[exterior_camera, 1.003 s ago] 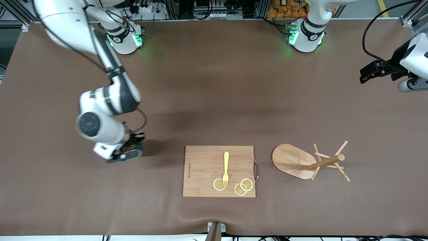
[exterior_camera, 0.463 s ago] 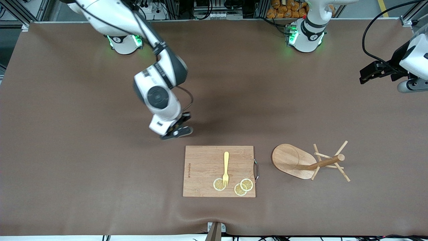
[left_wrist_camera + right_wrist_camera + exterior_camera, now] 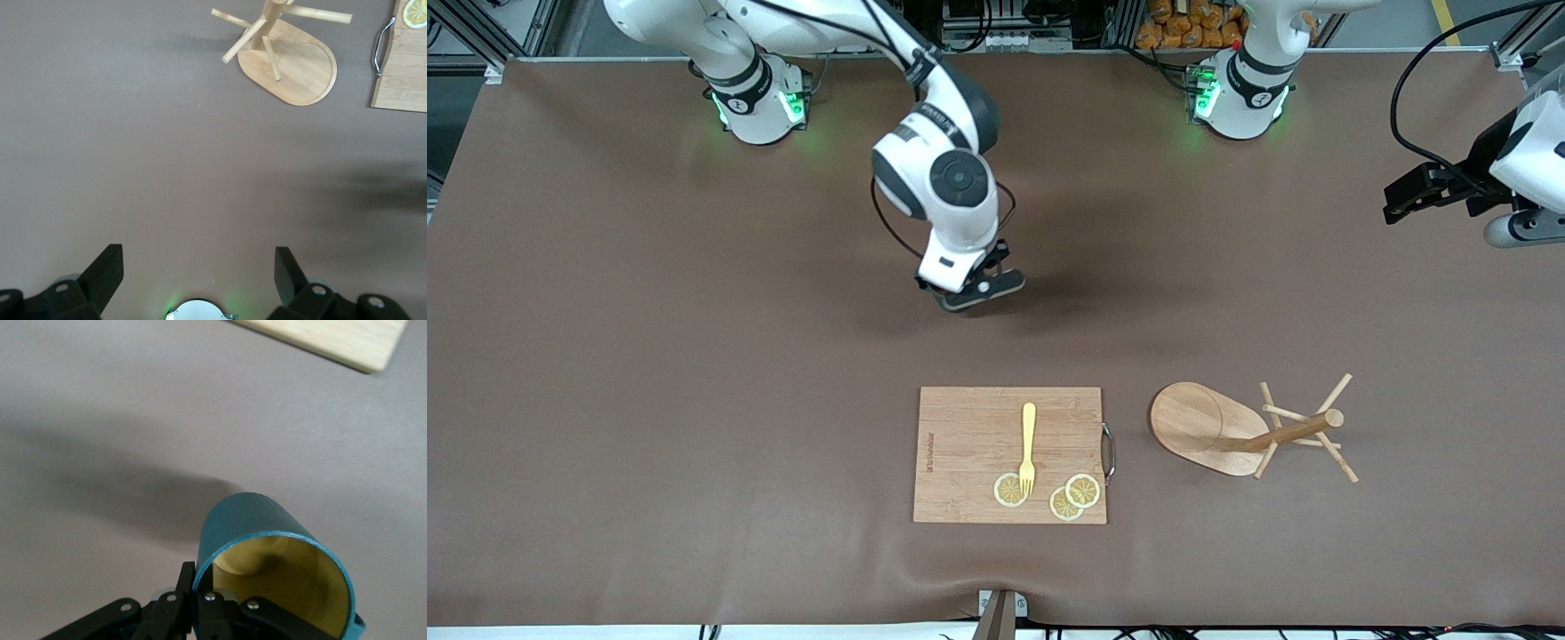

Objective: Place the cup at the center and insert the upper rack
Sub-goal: 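Carry the teal mug with the right gripper toward the table center, then lower the teal mug onto the table and open the right gripper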

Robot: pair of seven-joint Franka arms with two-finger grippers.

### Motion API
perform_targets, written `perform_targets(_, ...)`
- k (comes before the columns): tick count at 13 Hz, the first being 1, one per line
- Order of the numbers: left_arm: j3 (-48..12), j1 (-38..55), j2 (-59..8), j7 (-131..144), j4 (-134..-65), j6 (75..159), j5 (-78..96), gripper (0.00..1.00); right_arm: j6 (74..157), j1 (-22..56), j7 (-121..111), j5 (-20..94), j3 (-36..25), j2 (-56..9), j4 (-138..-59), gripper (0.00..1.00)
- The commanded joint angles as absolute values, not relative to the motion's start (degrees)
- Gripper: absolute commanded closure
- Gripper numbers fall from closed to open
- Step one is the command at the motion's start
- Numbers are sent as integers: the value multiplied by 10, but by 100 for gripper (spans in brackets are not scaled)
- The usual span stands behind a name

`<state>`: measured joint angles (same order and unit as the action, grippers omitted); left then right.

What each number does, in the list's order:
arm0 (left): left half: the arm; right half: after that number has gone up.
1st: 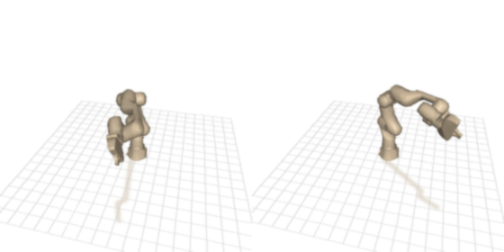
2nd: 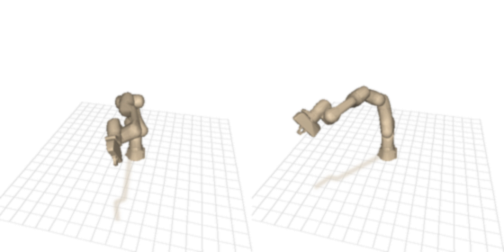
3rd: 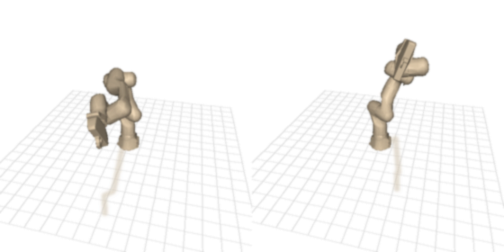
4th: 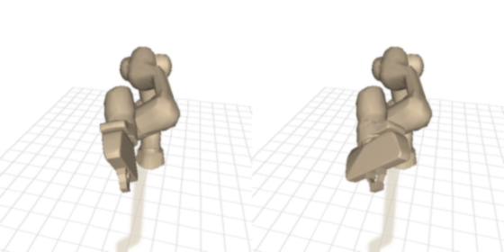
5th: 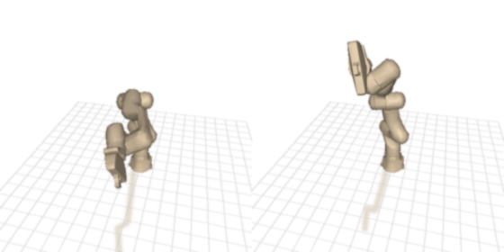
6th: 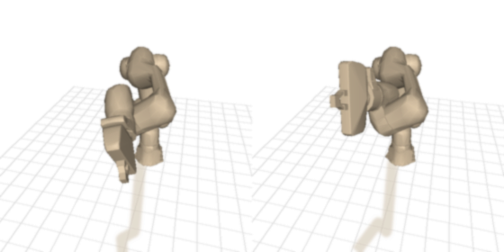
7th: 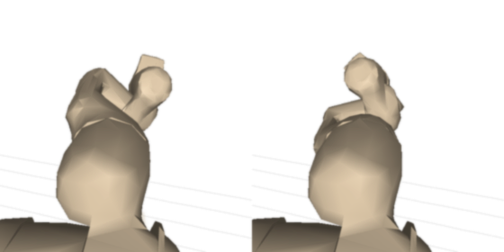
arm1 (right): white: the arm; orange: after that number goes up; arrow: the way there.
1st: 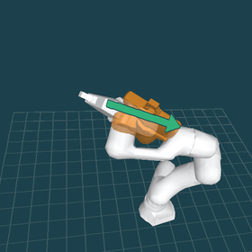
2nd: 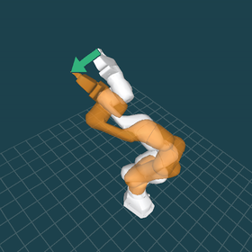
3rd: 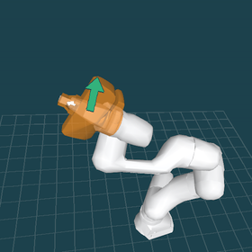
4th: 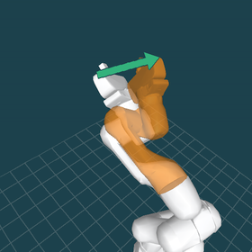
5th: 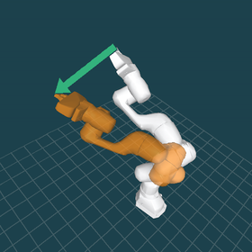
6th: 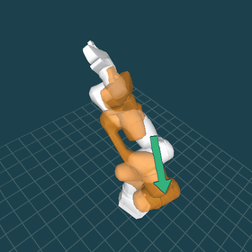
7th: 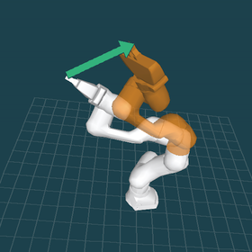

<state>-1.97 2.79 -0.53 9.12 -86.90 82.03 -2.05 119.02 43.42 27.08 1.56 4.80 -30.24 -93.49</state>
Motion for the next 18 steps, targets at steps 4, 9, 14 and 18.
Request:
perform_targets(4,-21,24,-8,81,-861,822,-22,0,1187,463,352,19,50,-330,-920,100)
perform_targets(9,-21,24,-9,81,-861,825,-22,0,1240,477,414,40,50,-353,-918,100)
perform_targets(14,-21,24,-9,81,-861,825,-22,0,1240,479,419,43,50,-358,-917,100)
perform_targets(18,-21,24,-11,81,-861,827,-22,0,1240,478,441,61,49,-361,-917,100)
